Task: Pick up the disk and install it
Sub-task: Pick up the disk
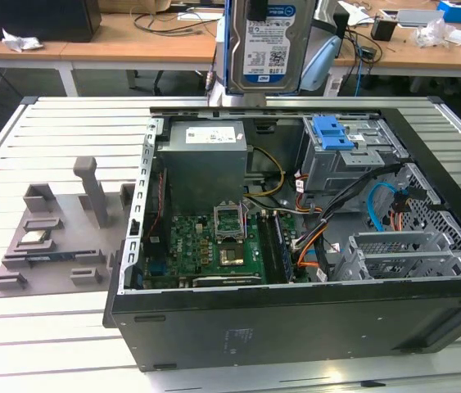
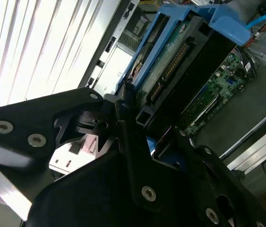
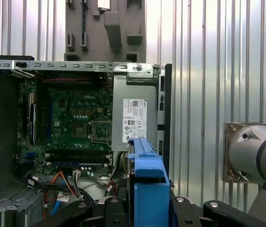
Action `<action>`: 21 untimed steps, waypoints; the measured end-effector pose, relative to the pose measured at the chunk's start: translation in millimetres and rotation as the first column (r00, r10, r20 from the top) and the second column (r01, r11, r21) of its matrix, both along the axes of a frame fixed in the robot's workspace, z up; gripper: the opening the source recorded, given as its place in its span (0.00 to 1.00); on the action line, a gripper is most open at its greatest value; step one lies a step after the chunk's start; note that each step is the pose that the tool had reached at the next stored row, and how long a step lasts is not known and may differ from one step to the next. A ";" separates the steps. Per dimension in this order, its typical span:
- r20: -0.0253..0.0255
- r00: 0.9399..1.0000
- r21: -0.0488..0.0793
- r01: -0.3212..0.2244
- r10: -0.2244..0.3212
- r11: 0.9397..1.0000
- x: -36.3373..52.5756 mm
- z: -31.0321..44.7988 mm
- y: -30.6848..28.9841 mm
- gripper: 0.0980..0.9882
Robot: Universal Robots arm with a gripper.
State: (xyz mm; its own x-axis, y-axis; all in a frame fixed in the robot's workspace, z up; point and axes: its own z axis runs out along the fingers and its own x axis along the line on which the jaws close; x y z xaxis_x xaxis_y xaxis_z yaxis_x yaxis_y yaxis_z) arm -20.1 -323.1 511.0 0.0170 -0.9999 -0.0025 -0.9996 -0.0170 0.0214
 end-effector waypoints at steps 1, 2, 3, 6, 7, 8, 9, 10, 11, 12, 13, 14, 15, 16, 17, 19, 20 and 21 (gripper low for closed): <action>0.000 1.000 0.000 0.000 0.000 1.000 2.8 0.0 0.0 0.30; 0.000 1.000 0.000 0.000 0.000 1.000 4.9 0.0 0.0 0.30; 0.000 1.000 0.000 0.000 0.000 1.000 6.7 0.0 0.0 0.30; 0.000 1.000 0.000 0.000 0.000 1.000 13.7 0.0 0.1 0.30; 0.000 1.000 0.000 0.000 0.000 1.000 16.9 0.0 0.1 0.30; 0.000 1.000 0.000 0.000 0.000 1.000 18.8 0.0 0.1 0.30; 0.000 1.000 0.000 0.000 0.000 1.000 21.2 0.0 0.2 0.30; 0.000 1.000 0.000 0.000 0.000 1.000 24.6 -0.1 0.3 0.30; 0.000 1.000 0.000 0.000 0.000 1.000 28.2 -0.1 0.3 0.30; 0.000 1.000 0.000 0.000 0.000 1.000 32.3 -0.1 0.4 0.30; 0.000 1.000 0.000 0.000 0.000 1.000 34.6 -0.2 0.5 0.30; 0.000 1.000 0.000 0.000 0.000 1.000 36.2 -0.2 0.5 0.30; 0.000 1.000 0.000 0.000 0.000 1.000 42.3 -0.2 0.6 0.30; 0.000 1.000 0.000 0.000 0.000 1.000 47.8 -0.2 0.7 0.30; 0.000 1.000 0.000 0.000 0.000 1.000 51.1 -0.2 0.7 0.30; 0.000 1.000 0.000 0.000 0.000 1.000 55.1 -0.2 0.8 0.30; 0.000 1.000 0.000 0.000 0.000 1.000 59.8 -0.2 0.9 0.30; 0.000 1.000 0.000 0.000 0.000 1.000 62.3 -0.2 0.9 0.30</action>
